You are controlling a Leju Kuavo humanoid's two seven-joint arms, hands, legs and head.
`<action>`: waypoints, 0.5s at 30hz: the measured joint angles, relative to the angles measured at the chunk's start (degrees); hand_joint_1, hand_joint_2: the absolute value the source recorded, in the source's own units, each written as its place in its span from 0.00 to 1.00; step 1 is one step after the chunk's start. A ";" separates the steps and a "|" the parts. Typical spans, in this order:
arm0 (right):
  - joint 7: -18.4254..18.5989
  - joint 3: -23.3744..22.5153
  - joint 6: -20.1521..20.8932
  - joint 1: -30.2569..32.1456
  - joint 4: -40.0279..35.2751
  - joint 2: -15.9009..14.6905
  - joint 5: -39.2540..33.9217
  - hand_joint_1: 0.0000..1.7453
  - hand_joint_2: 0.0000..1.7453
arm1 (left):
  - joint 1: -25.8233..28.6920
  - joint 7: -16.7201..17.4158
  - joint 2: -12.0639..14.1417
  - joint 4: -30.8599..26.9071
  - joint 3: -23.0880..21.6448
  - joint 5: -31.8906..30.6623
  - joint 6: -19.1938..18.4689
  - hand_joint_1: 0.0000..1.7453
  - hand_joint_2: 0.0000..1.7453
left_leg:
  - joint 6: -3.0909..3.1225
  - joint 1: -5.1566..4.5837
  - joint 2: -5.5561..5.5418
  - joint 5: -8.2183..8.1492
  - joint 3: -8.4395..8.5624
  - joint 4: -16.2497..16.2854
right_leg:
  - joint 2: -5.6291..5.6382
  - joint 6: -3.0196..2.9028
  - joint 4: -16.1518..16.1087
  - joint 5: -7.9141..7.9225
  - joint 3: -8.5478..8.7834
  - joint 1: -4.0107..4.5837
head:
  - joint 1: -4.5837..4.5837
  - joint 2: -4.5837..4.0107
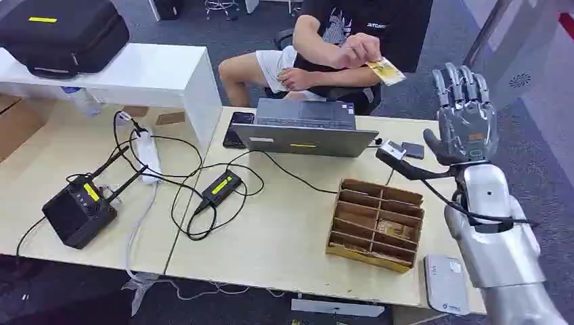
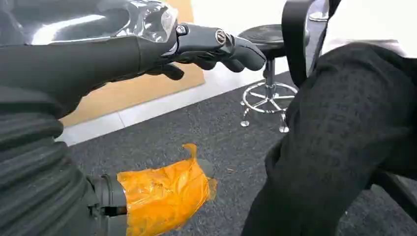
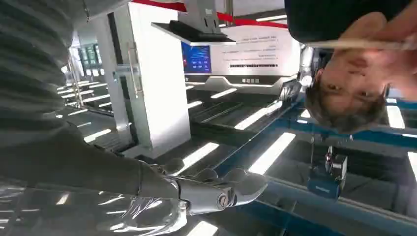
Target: Pass the card to the sensor for recognition and then transmit it.
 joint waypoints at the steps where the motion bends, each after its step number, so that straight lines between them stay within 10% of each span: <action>1: 0.00 0.31 0.00 -0.87 1.16 -0.11 0.00 0.00 1.00 | 0.00 0.02 0.00 0.11 0.00 0.00 0.00 0.00 1.00 | 0.01 0.00 0.01 -0.01 -0.01 0.00 | 0.01 0.00 0.00 0.00 -0.02 0.00 | 0.00 0.00; 7: 4.61 2.12 -1.27 -8.97 13.56 -0.52 0.76 0.00 1.00 | -0.04 -2.58 -0.02 1.16 0.02 -0.77 -0.02 0.00 1.00 | 0.02 -0.01 0.04 -0.01 -0.20 0.00 | 0.02 0.00 0.00 0.00 -0.22 -0.01 | 0.02 0.00; 8: 4.92 2.29 -1.90 -10.74 16.37 -0.50 0.72 0.67 1.00 | -0.04 -3.02 -0.02 1.42 0.02 -0.98 -0.02 0.00 1.00 | 0.02 -0.01 0.03 -0.01 -0.21 0.00 | 0.02 0.02 0.00 0.02 -0.21 -0.01 | 0.00 0.00; 9: 5.01 2.42 -2.93 -12.56 19.24 -0.50 0.22 0.99 1.00 | -0.06 -3.48 -0.02 1.66 0.02 -1.11 -0.02 0.00 1.00 | 0.01 -0.01 0.03 0.00 -0.21 0.01 | 0.02 0.02 0.00 0.02 -0.21 -0.01 | 0.02 0.00; 15: 3.08 2.60 -9.88 -17.33 29.77 0.83 -2.32 1.00 1.00 | -0.31 -4.15 -0.02 2.60 0.00 -1.38 0.00 0.00 1.00 | 0.01 -0.01 0.04 0.00 -0.20 0.02 | 0.04 0.03 0.00 0.03 -0.20 -0.01 | 0.00 0.00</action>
